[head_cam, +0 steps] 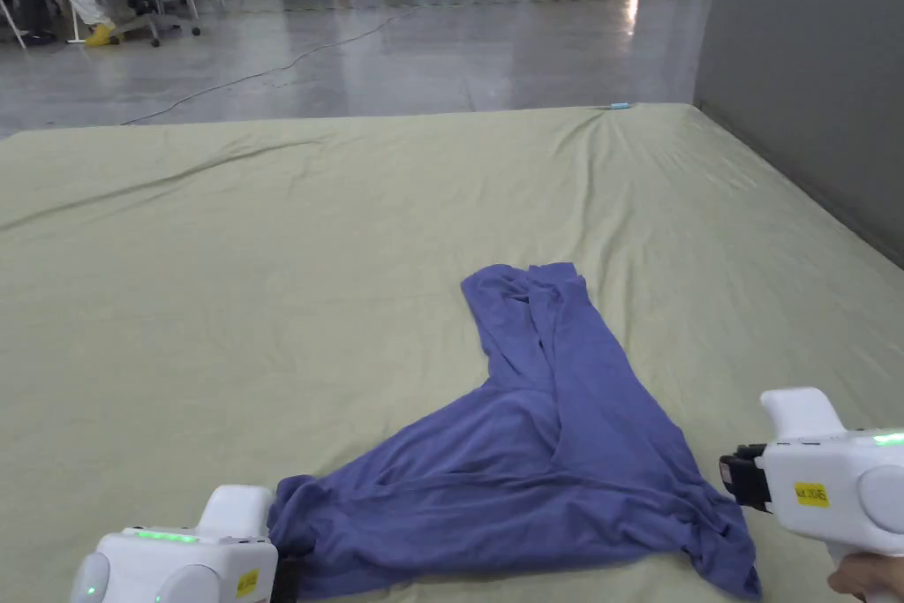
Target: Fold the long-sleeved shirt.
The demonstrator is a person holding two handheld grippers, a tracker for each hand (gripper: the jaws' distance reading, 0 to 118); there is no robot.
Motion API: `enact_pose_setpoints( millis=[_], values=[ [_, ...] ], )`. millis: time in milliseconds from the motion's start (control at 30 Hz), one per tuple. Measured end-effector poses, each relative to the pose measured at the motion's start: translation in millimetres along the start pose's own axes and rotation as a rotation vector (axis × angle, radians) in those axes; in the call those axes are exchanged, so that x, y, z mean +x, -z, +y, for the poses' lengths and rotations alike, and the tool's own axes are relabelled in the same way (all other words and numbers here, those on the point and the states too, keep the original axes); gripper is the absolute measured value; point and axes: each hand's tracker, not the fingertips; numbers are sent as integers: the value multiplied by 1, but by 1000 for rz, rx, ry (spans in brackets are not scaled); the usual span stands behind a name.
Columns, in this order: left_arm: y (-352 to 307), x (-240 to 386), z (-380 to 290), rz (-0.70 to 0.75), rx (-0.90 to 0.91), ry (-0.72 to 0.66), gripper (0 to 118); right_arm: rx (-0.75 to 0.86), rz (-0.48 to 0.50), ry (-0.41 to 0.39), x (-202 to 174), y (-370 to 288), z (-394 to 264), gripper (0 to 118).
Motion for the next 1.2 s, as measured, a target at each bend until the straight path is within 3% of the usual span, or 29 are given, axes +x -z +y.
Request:
enact_pose_setpoints(
  millis=[100, 200, 267, 300, 333, 367, 400, 500, 667, 733, 767, 800, 867, 933, 1200],
  values=[
    [-3, -9, 5, -49, 13, -48, 13, 15, 17, -27, -9, 9, 34, 0],
    [-2, -18, 8, -68, 5, -68, 13, 32, 78, -118, -31, 29, 80, 0],
    [-6, -16, 9, -73, 5, -81, 13, 36, 109, -178, -54, 53, 112, 40],
    [-5, -18, 9, -80, 4, -91, 13, 30, 129, -200, -66, 68, 128, 50],
    [-6, -17, 10, -87, 2, -105, 13, 16, 158, -209, -79, 87, 144, 50],
    [-9, -14, 10, -91, 1, -115, 13, -14, 185, -214, -89, 105, 155, 76],
    [-9, -14, 10, -95, -3, -124, 13, -45, 210, -227, -101, 126, 165, 90],
    [3, -25, 9, -100, -18, -138, 13, -124, 195, -324, -134, 180, 181, 90],
    [11, -40, 6, -118, -28, -190, 13, -312, 161, -500, -170, 239, 177, 85],
    [14, -45, 5, -118, -27, -214, 13, -383, 83, -598, -182, 252, 168, 54],
    [8, -35, 6, -118, -26, -218, 13, -394, 71, -627, -185, 255, 164, 52],
    [8, -35, 5, -117, -23, -223, 13, -346, 88, -591, -187, 248, 164, 44],
    [9, -35, 6, -116, -16, -223, 13, -378, 151, -524, -186, 242, 166, 0],
    [3, -27, 9, -113, -8, -215, 13, -332, 115, -543, -183, 235, 166, 0],
    [-47, -35, 82, -101, 183, -225, 13, -78, 134, -420, -155, 158, 247, 0]
  ],
)
